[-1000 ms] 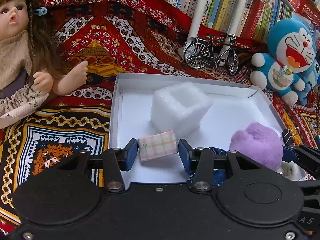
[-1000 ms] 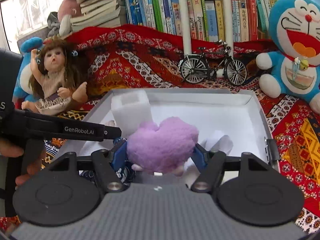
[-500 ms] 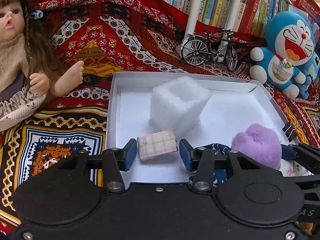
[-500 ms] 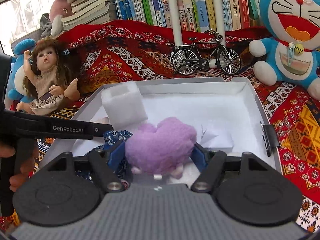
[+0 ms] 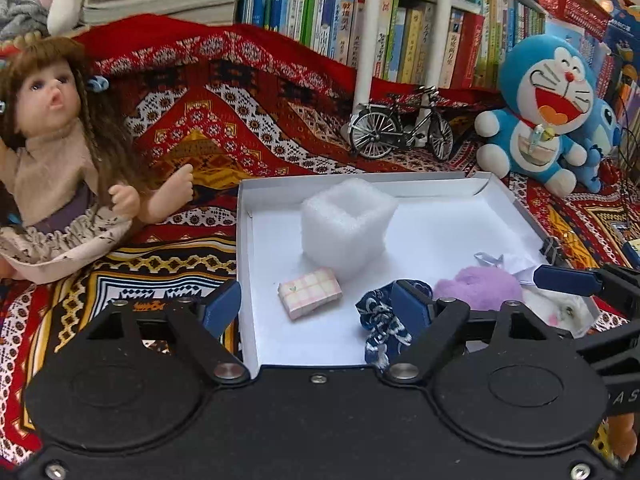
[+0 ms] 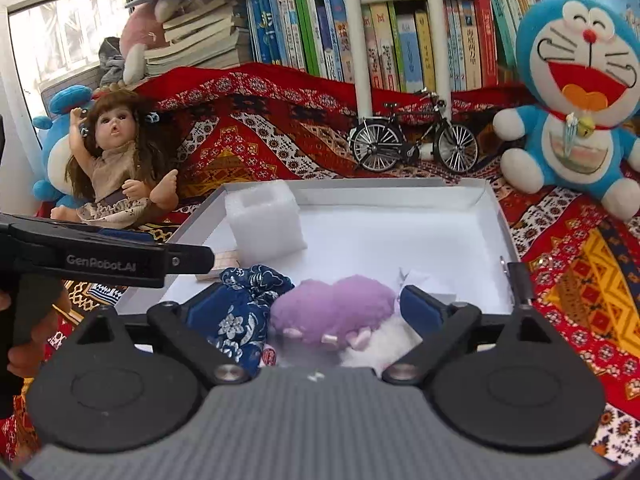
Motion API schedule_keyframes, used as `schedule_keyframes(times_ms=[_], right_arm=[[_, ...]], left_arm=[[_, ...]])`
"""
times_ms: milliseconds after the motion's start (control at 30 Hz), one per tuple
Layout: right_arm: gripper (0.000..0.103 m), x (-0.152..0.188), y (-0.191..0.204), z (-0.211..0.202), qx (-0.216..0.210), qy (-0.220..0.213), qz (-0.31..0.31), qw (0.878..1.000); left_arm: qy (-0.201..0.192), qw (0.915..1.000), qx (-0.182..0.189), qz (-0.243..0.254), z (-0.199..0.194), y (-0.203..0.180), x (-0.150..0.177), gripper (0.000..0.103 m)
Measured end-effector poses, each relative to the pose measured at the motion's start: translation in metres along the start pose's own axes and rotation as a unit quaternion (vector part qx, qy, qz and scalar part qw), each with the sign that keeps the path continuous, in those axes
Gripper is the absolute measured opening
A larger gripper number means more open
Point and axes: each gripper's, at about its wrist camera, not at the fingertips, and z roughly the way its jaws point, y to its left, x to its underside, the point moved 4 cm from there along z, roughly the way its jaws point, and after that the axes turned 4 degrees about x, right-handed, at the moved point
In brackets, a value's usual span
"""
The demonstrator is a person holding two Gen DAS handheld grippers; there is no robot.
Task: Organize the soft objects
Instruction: 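Open the left tool to release the plaid box while the right tool drops the purple heart, then withdraw both tools from the box back toward the pile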
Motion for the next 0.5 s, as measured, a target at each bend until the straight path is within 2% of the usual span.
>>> schedule_keyframes(times_ms=[233,500], right_arm=[[0.098,0.008,0.005,-0.027,0.01,-0.022,-0.029,0.999],[0.099,0.023,0.009,-0.06,0.008,-0.053,-0.036,0.998]], left_arm=[[-0.026,0.9994,0.006,0.024,-0.029,-0.012,0.011,0.086],[-0.037,0.9986,0.033,0.017,-0.054,-0.021,0.032,0.086]])
